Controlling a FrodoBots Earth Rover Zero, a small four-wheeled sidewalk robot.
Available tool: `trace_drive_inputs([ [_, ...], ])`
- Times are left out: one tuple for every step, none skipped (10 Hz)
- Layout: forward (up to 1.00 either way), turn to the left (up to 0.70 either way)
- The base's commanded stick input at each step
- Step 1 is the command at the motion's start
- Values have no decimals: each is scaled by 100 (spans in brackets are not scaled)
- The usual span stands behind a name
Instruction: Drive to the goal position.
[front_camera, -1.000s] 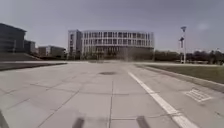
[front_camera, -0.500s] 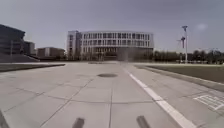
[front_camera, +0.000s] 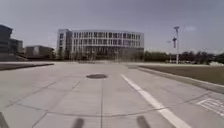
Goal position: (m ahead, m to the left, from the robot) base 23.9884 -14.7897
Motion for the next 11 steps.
trace_drive_inputs([
  [70,0],
  [70,0],
  [70,0],
  [70,0],
  [70,0],
  [70,0],
  [70,0],
  [70,0],
  [70,0],
  [70,0],
  [70,0],
])
